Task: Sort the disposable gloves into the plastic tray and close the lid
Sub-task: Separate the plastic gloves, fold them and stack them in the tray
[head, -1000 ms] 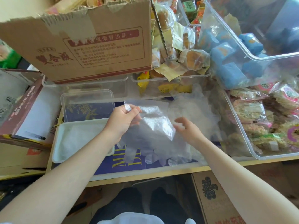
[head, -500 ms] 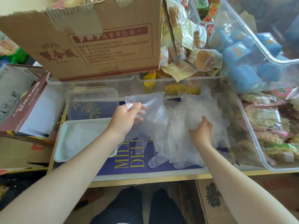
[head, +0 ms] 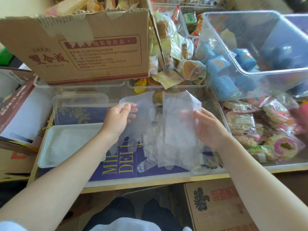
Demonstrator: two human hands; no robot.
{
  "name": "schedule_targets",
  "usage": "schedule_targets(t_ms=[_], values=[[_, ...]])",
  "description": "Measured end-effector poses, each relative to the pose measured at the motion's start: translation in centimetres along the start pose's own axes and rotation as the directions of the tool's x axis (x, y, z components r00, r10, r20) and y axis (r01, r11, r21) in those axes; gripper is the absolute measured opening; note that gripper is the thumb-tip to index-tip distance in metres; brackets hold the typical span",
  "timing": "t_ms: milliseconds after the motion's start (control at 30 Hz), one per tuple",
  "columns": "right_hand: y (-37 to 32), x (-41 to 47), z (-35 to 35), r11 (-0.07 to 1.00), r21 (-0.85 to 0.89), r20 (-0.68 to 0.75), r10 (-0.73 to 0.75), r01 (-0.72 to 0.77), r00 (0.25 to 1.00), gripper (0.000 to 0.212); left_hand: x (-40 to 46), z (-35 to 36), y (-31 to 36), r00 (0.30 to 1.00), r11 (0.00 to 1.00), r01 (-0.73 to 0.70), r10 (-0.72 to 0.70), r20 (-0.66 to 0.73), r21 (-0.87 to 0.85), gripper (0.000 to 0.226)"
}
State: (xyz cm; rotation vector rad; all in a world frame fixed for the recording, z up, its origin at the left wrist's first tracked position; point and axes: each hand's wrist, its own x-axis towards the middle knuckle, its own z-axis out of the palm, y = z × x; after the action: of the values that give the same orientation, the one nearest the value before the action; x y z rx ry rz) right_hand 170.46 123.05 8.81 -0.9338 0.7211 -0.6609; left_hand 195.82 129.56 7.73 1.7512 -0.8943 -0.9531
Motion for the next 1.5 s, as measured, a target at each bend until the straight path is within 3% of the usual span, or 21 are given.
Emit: schedule_targets(t_ms=[100,200,300,367,467,533,633,667,800,867,933,967,1067,1133,1233,1333,1467,1500], values=[[-1.1,-0.7,1.3,0.995,0.098,-0.04,-0.027,0.031,0.999,0.032,-0.8,1.4,0.7,0.994,0.986,0.083,-0.072,0.078,-0.148,0.031],[-1.1,-0.2,2.2,0.991,0.136,-0.207,0.012,0.017,0.978,0.016,-1.9,2.9,1.5,0.963,0.911,0.233,-0.168,0.21,-0.34,0.034],[-0.3,0.8,3.0,0.999,-0.046,-0.37,-0.036,0.02,0.928,0.012,-3.1,4.1,2.1,0.921,0.839,0.363,-0.257,0.292,-0.407,0.04],[0.4,1.1,3.3,0.984,-0.176,-0.432,-0.078,0.001,0.898,0.018,-3.3,4.6,2.0,0.913,0.831,0.395,-0.308,0.267,-0.392,0.044],[1.4,1.1,3.7,0.949,-0.312,-0.5,-0.131,-0.037,0.856,0.024,-3.6,4.4,2.3,0.911,0.848,0.407,-0.348,0.222,-0.34,0.071],[1.9,1.2,3.9,0.923,-0.381,-0.522,-0.16,-0.061,0.838,0.025,-3.8,4.3,2.3,0.924,0.88,0.367,-0.306,0.231,-0.302,0.078],[2.1,1.2,4.1,0.912,-0.404,-0.528,-0.174,-0.065,0.831,0.021,-4.0,4.5,2.1,0.963,0.959,0.202,-0.158,0.219,-0.197,0.021],[1.9,1.0,4.2,0.924,-0.379,-0.52,-0.166,-0.052,0.838,0.017,-4.0,4.4,2.1,0.975,0.971,0.159,-0.125,0.185,-0.181,0.014],[1.3,0.0,2.7,0.969,-0.238,-0.436,-0.04,-0.073,0.899,0.026,-2.9,3.1,1.8,0.998,0.994,0.04,-0.034,0.053,-0.102,0.017],[1.6,-0.4,1.8,0.902,-0.379,-0.475,0.002,-0.207,0.88,0.018,-2.4,2.3,2.1,0.999,0.998,-0.012,0.014,0.029,-0.067,0.017],[1.9,-0.6,1.5,0.763,-0.583,-0.55,-0.117,-0.28,0.827,0.03,-2.0,1.7,2.7,0.995,0.996,-0.07,0.074,0.063,-0.055,0.02],[1.6,-0.6,1.7,0.695,-0.679,-0.519,-0.224,-0.238,0.825,0.042,-1.8,1.4,3.0,0.99,0.995,-0.089,0.093,0.101,-0.047,0.02],[-0.5,-0.2,3.5,0.518,-0.852,-0.189,-0.449,0.081,0.873,0.05,-1.8,0.8,4.4,0.96,0.993,-0.12,0.116,0.254,0.001,0.012],[-1.5,0.4,4.8,0.401,-0.891,-0.011,-0.486,0.211,0.874,0.043,-2.2,0.7,5.2,0.936,0.991,-0.134,0.127,0.329,-0.002,0.008],[-2.0,0.9,5.9,0.311,-0.916,0.067,-0.505,0.254,0.86,0.042,-2.8,0.7,6.0,0.902,0.988,-0.154,0.151,0.404,-0.024,0.009],[-2.4,1.1,6.1,0.317,-0.91,0.088,-0.479,0.266,0.873,0.053,-2.9,0.4,6.3,0.872,0.983,-0.181,0.169,0.459,-0.019,0.011],[-3.2,1.1,5.5,0.412,-0.873,0.025,-0.496,0.26,0.868,0.01,-2.7,0.0,6.0,0.874,0.982,-0.188,0.176,0.454,-0.018,0.009],[-3.1,1.1,5.4,0.437,-0.865,-0.001,-0.493,0.247,0.87,0.01,-2.6,0.0,5.9,0.879,0.984,-0.176,0.163,0.449,-0.013,0.01]])
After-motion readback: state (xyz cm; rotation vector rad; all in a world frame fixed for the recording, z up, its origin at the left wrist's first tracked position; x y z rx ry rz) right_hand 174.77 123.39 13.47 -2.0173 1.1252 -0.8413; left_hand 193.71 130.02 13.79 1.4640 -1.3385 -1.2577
